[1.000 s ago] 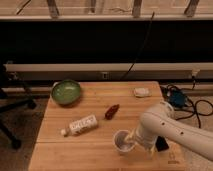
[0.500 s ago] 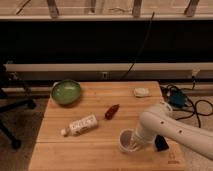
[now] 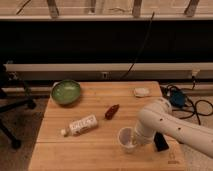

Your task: Pick up the ceramic cup

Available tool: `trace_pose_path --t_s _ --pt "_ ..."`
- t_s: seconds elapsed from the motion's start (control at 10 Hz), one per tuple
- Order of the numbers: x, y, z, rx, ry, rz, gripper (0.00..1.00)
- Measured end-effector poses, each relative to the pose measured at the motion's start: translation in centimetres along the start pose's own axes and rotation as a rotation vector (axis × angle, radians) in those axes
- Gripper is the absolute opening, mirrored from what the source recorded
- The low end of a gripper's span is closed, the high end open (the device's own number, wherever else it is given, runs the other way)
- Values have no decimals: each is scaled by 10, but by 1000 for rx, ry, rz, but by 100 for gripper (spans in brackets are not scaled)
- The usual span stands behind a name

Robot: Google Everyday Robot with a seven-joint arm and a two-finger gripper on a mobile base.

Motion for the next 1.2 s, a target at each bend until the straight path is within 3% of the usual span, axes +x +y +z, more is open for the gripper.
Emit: trace_pose_path --t_s 1.2 --pt "12 -22 -34 18 40 -10 0"
